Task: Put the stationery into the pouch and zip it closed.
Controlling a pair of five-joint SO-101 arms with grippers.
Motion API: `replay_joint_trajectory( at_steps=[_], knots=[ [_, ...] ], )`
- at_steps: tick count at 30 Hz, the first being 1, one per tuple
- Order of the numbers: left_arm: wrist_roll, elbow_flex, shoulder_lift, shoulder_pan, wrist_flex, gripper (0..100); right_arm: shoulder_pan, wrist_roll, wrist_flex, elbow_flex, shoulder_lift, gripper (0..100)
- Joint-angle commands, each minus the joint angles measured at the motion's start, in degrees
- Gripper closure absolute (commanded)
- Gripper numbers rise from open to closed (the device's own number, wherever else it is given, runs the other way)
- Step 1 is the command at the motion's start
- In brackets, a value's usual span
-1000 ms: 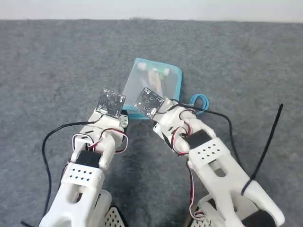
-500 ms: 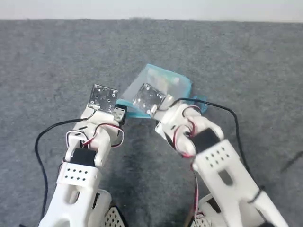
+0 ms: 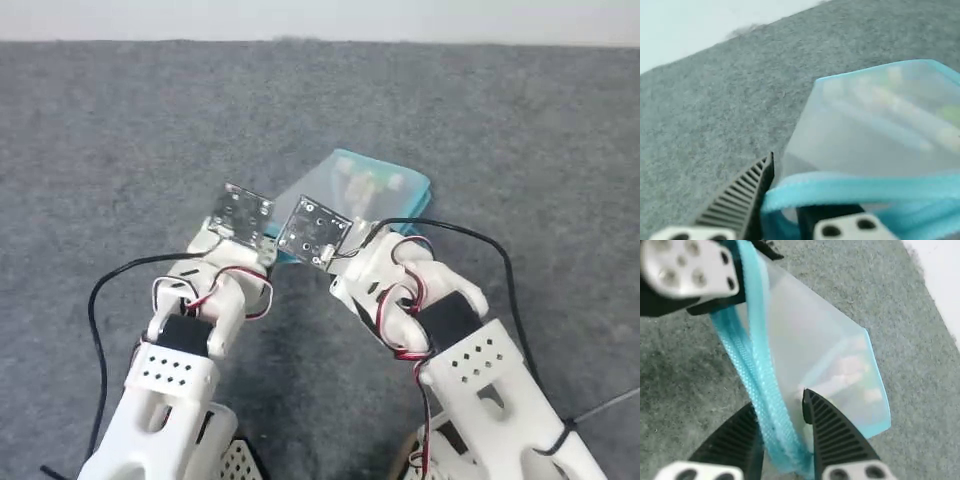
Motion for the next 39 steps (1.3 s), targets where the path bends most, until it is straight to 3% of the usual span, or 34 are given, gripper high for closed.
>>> replay_joint_trajectory(
  at_steps=[1,12,19,25,34,39],
  knots=[
    [-1.76,2.07,0.79,2.81,-2.46,99,-1.98,-0.44,-1.89,-0.35,-4.18,99.1],
    [8.97,0.4,1.23,-9.14,-4.75,99,4.79,-8.09,2.59,-0.35,-4.18,83.5],
    [9.58,-1.01,1.05,-9.58,-1.76,99,6.2,-8.0,7.08,1.67,-4.62,82.9],
    [9.41,-2.24,1.23,-9.49,0.18,99,10.86,-4.48,-3.74,10.73,-4.18,82.8],
    [9.41,-2.42,1.23,-9.41,0.18,99,2.95,-4.13,-13.76,21.1,-3.47,82.8],
    [9.41,-2.42,1.23,-9.41,0.18,99,2.95,-4.13,-19.47,21.71,4.62,82.8]
  ],
)
